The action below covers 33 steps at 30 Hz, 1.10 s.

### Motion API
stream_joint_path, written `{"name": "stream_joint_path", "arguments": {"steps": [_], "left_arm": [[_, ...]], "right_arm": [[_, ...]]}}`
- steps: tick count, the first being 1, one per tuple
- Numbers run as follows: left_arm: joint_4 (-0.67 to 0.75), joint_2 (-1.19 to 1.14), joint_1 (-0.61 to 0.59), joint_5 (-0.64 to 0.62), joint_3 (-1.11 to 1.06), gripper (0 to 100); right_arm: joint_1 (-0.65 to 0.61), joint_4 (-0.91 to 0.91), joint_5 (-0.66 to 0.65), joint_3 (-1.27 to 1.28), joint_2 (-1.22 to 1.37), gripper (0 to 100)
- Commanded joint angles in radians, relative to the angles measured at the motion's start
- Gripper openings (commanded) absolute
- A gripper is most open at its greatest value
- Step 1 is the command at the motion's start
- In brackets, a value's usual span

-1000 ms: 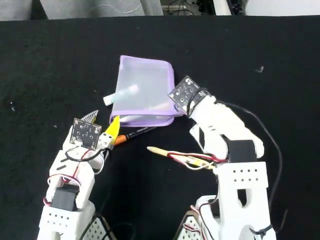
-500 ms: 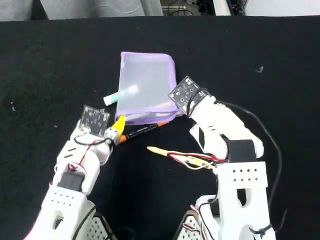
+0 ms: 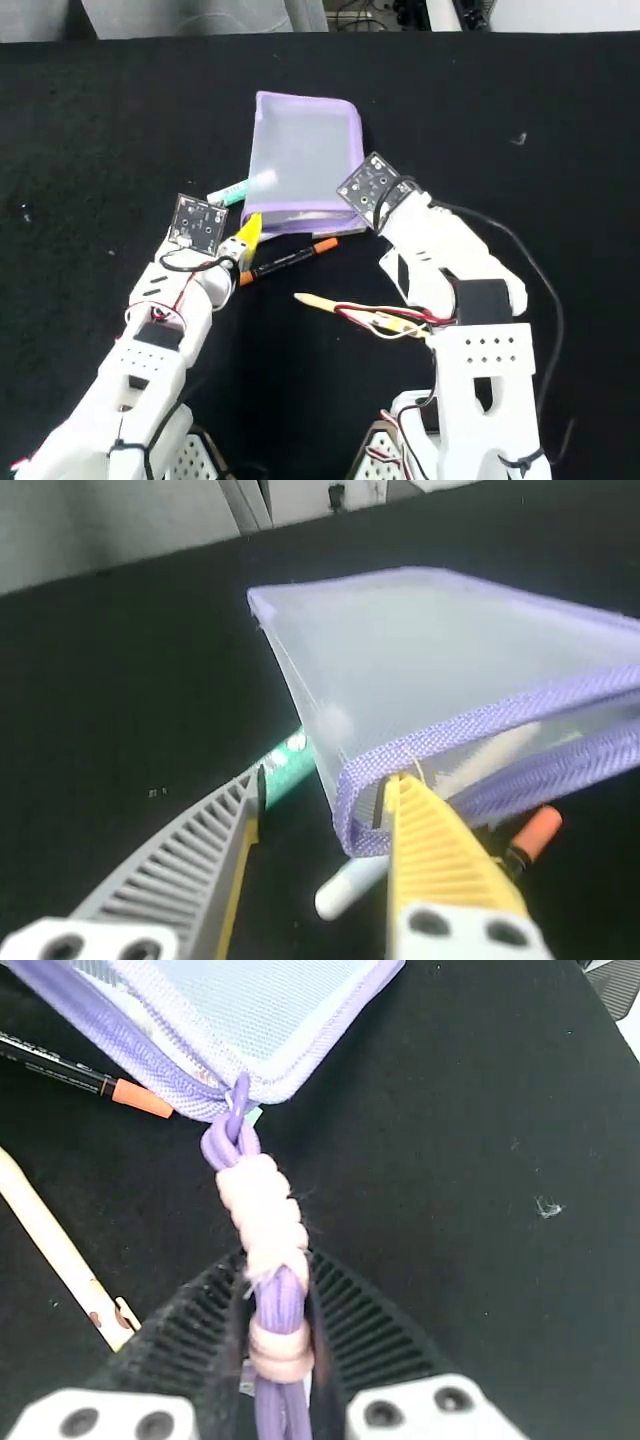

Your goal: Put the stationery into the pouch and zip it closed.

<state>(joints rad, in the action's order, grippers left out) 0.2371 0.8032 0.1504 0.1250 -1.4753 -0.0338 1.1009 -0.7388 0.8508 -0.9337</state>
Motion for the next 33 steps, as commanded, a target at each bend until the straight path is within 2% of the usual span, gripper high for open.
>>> {"name": "stream_joint_path", "arguments": {"steps": [1, 7, 12, 14, 23, 25, 29, 33], "left_arm": [[0.068, -0.077, 0.012, -0.018, 0.124, 20], [0.068, -0.324, 0.038, -0.012, 0.334, 11], [0.068, -0.473, 0.081, -0.011, 0.424, 6], [0.068, -0.5, 0.082, -0.011, 0.446, 2], [0.06, -0.46, 0.076, -0.018, 0.433, 3], [0.06, -0.427, 0.074, -0.02, 0.423, 3], [0.038, -0.331, 0.071, -0.02, 0.397, 3], [-0.16, -0.242, 0.019, -0.063, 0.481, 3]], "right_arm": [[-0.005, 0.008, -0.005, -0.056, -0.042, 1.1], [-0.005, 0.008, -0.005, -0.056, -0.042, 1.1], [-0.006, 0.006, -0.005, -0.056, -0.042, 1.1], [-0.006, 0.003, -0.005, -0.056, -0.042, 1.1], [-0.006, 0.005, -0.005, -0.056, -0.042, 1.4], [-0.003, 0.005, 0.0, -0.056, -0.042, 4.1], [-0.003, 0.002, 0.074, -0.062, -0.042, 15.8], [-0.003, -0.002, 0.071, -0.064, -0.042, 26.4]]}}
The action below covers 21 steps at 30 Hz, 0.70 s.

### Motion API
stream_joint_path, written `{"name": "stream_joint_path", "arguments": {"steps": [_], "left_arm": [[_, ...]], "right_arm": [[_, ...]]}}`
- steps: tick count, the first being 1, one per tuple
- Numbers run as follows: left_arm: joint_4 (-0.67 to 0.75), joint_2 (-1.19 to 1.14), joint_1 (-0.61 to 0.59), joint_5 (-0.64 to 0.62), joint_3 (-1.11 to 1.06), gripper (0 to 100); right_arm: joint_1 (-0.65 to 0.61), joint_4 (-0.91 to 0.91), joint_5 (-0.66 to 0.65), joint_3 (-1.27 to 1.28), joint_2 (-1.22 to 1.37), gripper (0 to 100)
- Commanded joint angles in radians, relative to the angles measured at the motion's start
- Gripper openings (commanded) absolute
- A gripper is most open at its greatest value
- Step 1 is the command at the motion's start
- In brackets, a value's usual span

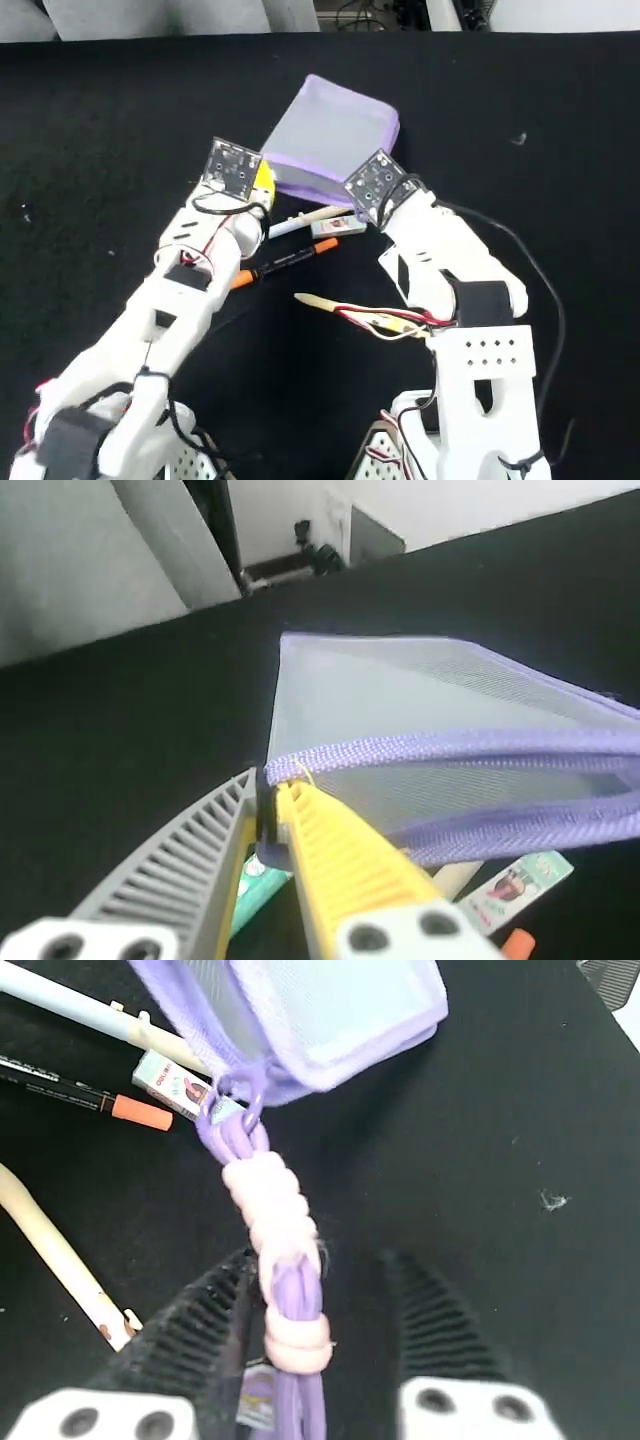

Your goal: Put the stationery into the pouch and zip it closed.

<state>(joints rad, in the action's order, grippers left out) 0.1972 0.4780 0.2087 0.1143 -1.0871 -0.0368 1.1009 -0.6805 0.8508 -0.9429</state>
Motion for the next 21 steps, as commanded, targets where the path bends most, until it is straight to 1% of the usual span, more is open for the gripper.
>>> {"name": "stream_joint_path", "arguments": {"steps": [1, 4, 8, 13, 16, 21], "left_arm": [[-0.184, 0.092, -0.061, -0.084, 0.131, 3], [-0.376, 0.092, -0.11, -0.153, 0.286, 3], [-0.583, 0.092, -0.142, -0.16, 0.483, 3], [-0.776, 0.091, -0.165, -0.157, 0.714, 3], [-0.856, 0.091, -0.185, -0.157, 0.823, 3], [-0.993, 0.091, -0.249, -0.16, 0.989, 3]], "right_arm": [[0.0, -0.002, 0.012, -0.064, -0.033, 28.3], [0.0, -0.002, 0.015, -0.067, -0.036, 32.2], [0.002, 0.005, 0.021, -0.07, -0.105, 33.1], [0.0, 0.038, 0.023, -0.064, -0.262, 33.2], [-0.003, 0.064, 0.061, -0.068, -0.344, 33.2], [-0.005, 0.095, 0.069, -0.07, -0.387, 33.2]]}}
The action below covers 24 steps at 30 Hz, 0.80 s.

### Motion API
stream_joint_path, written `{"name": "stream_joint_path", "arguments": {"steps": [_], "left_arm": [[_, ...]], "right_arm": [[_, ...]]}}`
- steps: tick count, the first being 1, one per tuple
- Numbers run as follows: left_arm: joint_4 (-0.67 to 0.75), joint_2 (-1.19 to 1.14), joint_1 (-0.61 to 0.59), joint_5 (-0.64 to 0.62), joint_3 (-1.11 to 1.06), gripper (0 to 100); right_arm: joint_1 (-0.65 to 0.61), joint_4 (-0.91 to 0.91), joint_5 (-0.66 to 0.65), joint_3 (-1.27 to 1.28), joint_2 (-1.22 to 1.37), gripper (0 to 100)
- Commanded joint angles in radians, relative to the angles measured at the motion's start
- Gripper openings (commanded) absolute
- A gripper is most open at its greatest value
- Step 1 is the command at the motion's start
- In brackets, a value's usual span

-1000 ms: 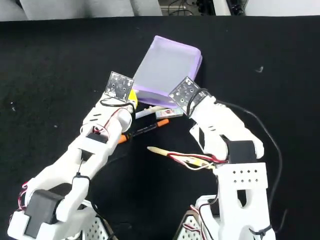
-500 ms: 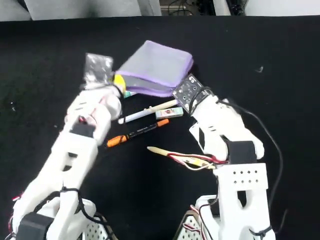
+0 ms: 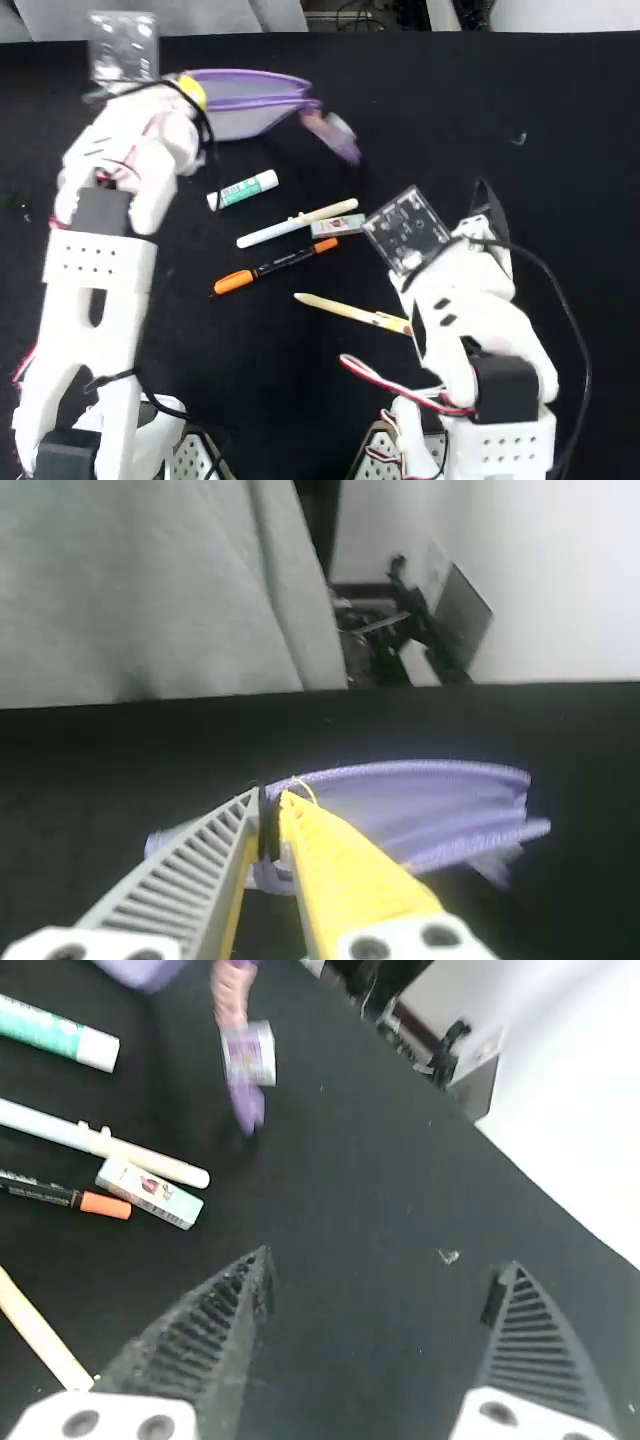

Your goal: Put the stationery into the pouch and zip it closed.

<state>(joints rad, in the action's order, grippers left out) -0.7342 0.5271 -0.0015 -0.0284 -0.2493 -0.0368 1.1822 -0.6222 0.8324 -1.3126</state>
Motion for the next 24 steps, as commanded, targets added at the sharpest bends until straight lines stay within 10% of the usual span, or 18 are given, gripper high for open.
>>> {"name": "stream_joint_path", "arguments": {"steps": [1, 14, 24], "left_arm": [[-0.091, 0.041, -0.056, -0.017, 0.182, 3], [-0.325, 0.034, -0.297, -0.015, 0.229, 3], [-0.321, 0.043, -0.369, -0.014, 0.068, 3]], "right_arm": [[-0.006, 0.02, 0.011, -0.048, -0.012, 33.2], [-0.164, 0.269, -0.221, -0.024, 0.266, 32.8], [-0.181, 0.054, -0.381, 0.217, 0.526, 32.8]]}}
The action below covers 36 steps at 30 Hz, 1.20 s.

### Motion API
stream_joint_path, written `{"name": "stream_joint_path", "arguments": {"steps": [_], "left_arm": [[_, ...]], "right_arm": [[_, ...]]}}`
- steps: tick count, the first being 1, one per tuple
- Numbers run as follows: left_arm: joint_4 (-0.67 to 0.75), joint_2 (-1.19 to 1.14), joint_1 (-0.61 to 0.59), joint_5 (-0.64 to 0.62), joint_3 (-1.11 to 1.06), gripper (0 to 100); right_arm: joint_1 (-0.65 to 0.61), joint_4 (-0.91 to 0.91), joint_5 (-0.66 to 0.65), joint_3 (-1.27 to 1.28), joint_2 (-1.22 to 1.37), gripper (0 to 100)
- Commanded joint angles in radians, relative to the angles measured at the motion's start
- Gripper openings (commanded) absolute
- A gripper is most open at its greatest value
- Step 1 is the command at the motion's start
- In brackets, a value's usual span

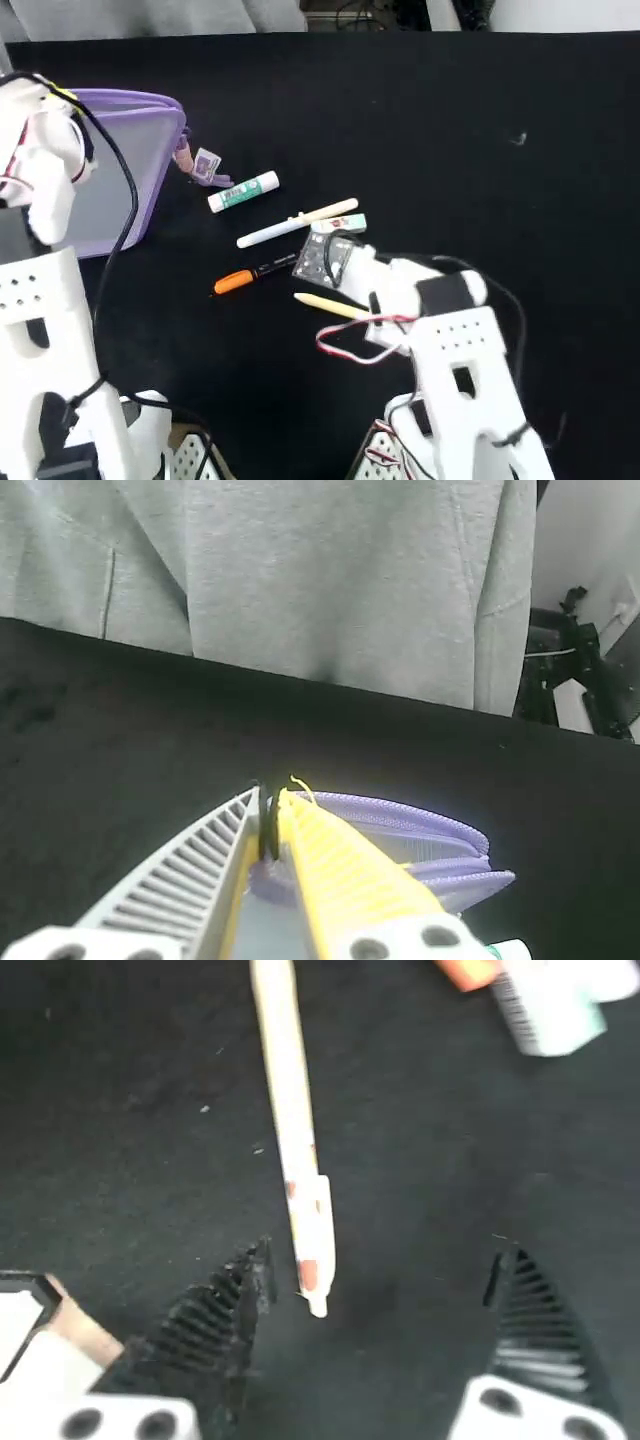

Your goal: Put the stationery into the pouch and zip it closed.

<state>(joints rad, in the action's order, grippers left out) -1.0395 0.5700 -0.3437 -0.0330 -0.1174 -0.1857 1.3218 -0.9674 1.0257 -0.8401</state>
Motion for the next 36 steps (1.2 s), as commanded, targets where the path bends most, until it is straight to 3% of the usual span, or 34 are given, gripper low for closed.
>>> {"name": "stream_joint_path", "arguments": {"steps": [1, 5, 8, 18, 27, 32, 36], "left_arm": [[-0.015, 0.0, -0.038, -0.009, -0.073, 3], [-0.015, 0.0, -0.087, -0.008, -0.12, 3], [-0.015, 0.0, -0.124, -0.005, -0.156, 3], [-0.021, 0.002, -0.145, 0.157, -0.278, 3], [-0.031, 0.002, -0.147, 0.262, -0.364, 11], [-0.109, 0.002, -0.148, 0.37, -0.352, 11], [-0.091, -0.012, -0.203, 0.402, -0.335, 12]], "right_arm": [[-0.051, -0.107, -0.044, 0.041, 0.079, 32.8], [-0.126, -0.193, -0.046, 0.07, 0.188, 32.8], [-0.164, -0.282, 0.025, 0.067, 0.254, 32.8], [-0.215, -0.465, 0.055, 0.067, 0.377, 32.8], [-0.212, -0.494, 0.057, 0.053, 0.414, 32.8], [-0.212, -0.493, 0.057, 0.051, 0.414, 32.8], [-0.212, -0.493, 0.057, 0.051, 0.414, 32.8]]}}
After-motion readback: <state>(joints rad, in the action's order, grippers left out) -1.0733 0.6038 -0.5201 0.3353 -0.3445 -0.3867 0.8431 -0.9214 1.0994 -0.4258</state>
